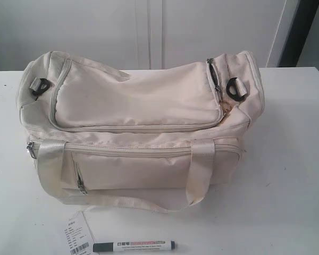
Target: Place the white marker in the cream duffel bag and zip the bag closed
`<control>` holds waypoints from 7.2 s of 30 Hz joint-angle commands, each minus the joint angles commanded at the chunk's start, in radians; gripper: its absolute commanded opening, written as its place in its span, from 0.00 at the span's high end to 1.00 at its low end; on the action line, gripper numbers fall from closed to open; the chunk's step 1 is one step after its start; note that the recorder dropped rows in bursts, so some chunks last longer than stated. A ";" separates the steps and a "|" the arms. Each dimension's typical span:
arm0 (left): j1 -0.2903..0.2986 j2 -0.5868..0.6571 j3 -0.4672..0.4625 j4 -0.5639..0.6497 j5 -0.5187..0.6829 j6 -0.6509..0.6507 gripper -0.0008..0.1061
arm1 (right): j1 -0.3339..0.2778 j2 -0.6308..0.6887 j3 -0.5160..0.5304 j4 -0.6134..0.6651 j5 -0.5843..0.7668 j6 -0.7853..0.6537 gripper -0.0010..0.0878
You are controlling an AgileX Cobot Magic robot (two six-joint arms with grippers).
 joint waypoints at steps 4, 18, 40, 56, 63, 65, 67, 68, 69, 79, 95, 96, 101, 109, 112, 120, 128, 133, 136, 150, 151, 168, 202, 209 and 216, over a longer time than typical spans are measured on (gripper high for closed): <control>0.000 0.000 0.000 0.000 0.000 0.000 0.99 | 0.000 0.000 0.000 0.000 0.000 0.000 0.99; 0.000 0.000 0.000 0.000 0.000 0.000 0.99 | 0.000 0.000 0.000 0.031 -0.327 0.009 0.99; 0.000 0.000 0.000 0.000 0.000 0.000 0.99 | 0.000 0.223 -0.280 -0.035 -0.618 0.303 0.99; 0.000 0.000 0.000 0.000 0.000 0.000 0.99 | 0.000 0.638 -0.656 -0.178 -0.182 0.258 0.99; 0.000 0.000 0.000 0.000 0.000 0.000 0.99 | 0.002 0.792 -0.809 -0.054 0.089 0.034 0.99; 0.000 0.000 0.000 0.000 0.000 0.000 0.99 | 0.002 0.849 -0.857 0.037 0.173 -0.079 0.99; 0.000 0.000 0.000 0.000 0.000 0.000 0.99 | 0.002 0.902 -0.896 0.114 0.241 -0.160 0.99; 0.000 0.000 0.000 0.000 0.000 0.000 0.99 | 0.002 0.937 -0.924 0.175 0.283 -0.207 0.99; 0.000 0.000 0.000 0.000 0.000 0.000 0.99 | 0.002 0.960 -0.942 0.207 0.306 -0.234 0.99; 0.000 0.000 0.000 0.000 0.000 0.000 0.99 | 0.002 1.181 -1.095 0.370 0.381 -0.335 0.83; 0.000 0.000 0.000 0.000 0.000 0.000 0.99 | 0.002 1.508 -1.319 0.394 0.416 -0.338 0.23; 0.000 0.000 0.000 0.000 0.000 0.000 0.99 | 0.002 1.545 -1.345 0.394 0.411 -0.338 0.23; 0.000 0.000 0.000 0.000 0.000 0.000 0.99 | 0.002 1.674 -1.441 0.399 0.405 -0.338 0.27; 0.000 0.000 0.000 0.000 0.000 0.000 0.99 | 0.002 1.812 -1.528 0.399 0.366 -0.336 0.28; 0.000 0.000 0.000 0.000 0.000 0.000 0.99 | 0.002 1.835 -1.537 0.399 0.362 -0.336 0.29; 0.000 0.000 0.000 0.000 0.000 0.000 0.99 | 0.002 1.848 -1.547 0.426 0.366 -0.343 0.99; 0.000 0.000 0.000 0.000 0.000 0.000 0.99 | 0.002 1.848 -1.547 0.441 0.398 -0.341 0.99; 0.000 0.000 0.000 0.000 0.000 0.000 0.99 | 0.002 1.848 -1.547 0.438 0.391 -0.341 0.99; 0.000 0.000 0.000 0.000 0.000 0.000 0.99 | 0.002 1.848 -1.547 0.438 0.391 -0.341 0.99; 0.000 0.000 0.000 -0.289 -0.143 -0.009 0.99 | 0.002 1.848 -1.547 0.438 0.389 -0.341 0.99; 0.000 0.000 0.000 -0.316 -0.186 -0.020 0.99 | 0.002 1.848 -1.547 0.438 0.389 -0.341 0.99; 0.000 0.071 -0.151 -0.351 -0.221 -0.072 0.99 | 0.002 1.848 -1.547 0.438 0.391 -0.341 0.99; 0.000 0.855 -0.742 -0.721 0.447 0.697 0.99 | 0.002 1.848 -1.547 0.438 0.388 -0.341 0.99; -0.086 0.901 -0.789 -0.819 0.457 0.784 0.99 | 0.002 1.848 -1.547 0.438 0.388 -0.341 0.99; -0.263 0.967 -0.826 -0.815 0.381 0.750 0.99 | 0.002 1.848 -1.547 0.438 0.388 -0.341 0.99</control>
